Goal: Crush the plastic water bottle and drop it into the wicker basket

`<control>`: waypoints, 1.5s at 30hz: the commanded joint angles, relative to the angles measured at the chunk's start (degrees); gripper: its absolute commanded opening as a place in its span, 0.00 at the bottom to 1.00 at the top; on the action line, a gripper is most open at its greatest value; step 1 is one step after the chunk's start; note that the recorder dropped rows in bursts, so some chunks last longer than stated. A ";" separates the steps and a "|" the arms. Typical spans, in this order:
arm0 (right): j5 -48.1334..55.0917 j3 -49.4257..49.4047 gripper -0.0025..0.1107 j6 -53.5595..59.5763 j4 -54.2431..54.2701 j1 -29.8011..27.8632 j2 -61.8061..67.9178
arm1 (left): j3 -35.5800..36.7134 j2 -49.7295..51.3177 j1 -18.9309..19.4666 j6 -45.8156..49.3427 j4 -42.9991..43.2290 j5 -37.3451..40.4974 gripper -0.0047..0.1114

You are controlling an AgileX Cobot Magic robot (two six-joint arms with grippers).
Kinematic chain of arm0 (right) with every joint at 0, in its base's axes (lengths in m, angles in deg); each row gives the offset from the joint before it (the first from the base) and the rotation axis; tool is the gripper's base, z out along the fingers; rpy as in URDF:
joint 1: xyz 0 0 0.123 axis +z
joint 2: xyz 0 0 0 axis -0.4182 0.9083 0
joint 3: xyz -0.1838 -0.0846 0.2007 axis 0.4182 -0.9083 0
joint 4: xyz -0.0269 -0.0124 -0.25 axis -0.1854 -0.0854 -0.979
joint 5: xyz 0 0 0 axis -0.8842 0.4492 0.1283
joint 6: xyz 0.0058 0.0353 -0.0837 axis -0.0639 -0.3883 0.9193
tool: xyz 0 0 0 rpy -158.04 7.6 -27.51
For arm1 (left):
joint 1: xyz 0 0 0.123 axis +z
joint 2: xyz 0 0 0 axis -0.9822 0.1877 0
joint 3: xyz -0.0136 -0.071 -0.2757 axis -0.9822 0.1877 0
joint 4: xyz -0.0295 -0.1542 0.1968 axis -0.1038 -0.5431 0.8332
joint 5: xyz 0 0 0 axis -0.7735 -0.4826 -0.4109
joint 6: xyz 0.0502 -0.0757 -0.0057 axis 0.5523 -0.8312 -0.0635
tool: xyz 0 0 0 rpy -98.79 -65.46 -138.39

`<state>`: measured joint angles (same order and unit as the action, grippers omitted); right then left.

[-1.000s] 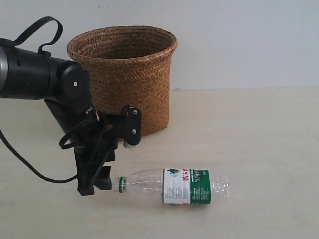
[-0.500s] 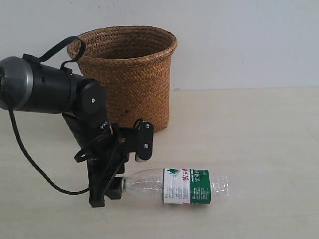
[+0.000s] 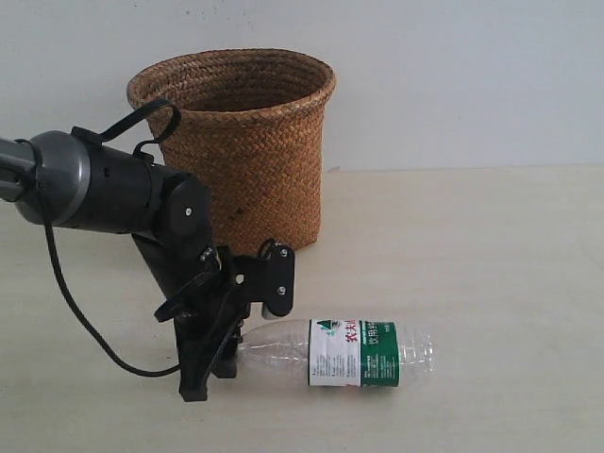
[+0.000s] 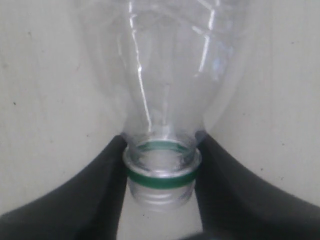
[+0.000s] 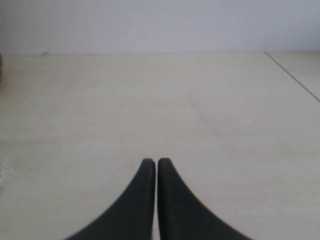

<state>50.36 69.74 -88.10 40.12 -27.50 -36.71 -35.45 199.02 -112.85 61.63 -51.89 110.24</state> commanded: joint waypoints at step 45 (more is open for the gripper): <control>-14.01 19.23 0.02 -9.87 11.15 -0.06 8.78 | -0.15 -0.20 -0.20 -0.31 -1.41 1.54 0.07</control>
<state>31.24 82.31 -101.07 52.78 -27.50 -32.76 -35.45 199.02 -112.85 61.63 -52.67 111.46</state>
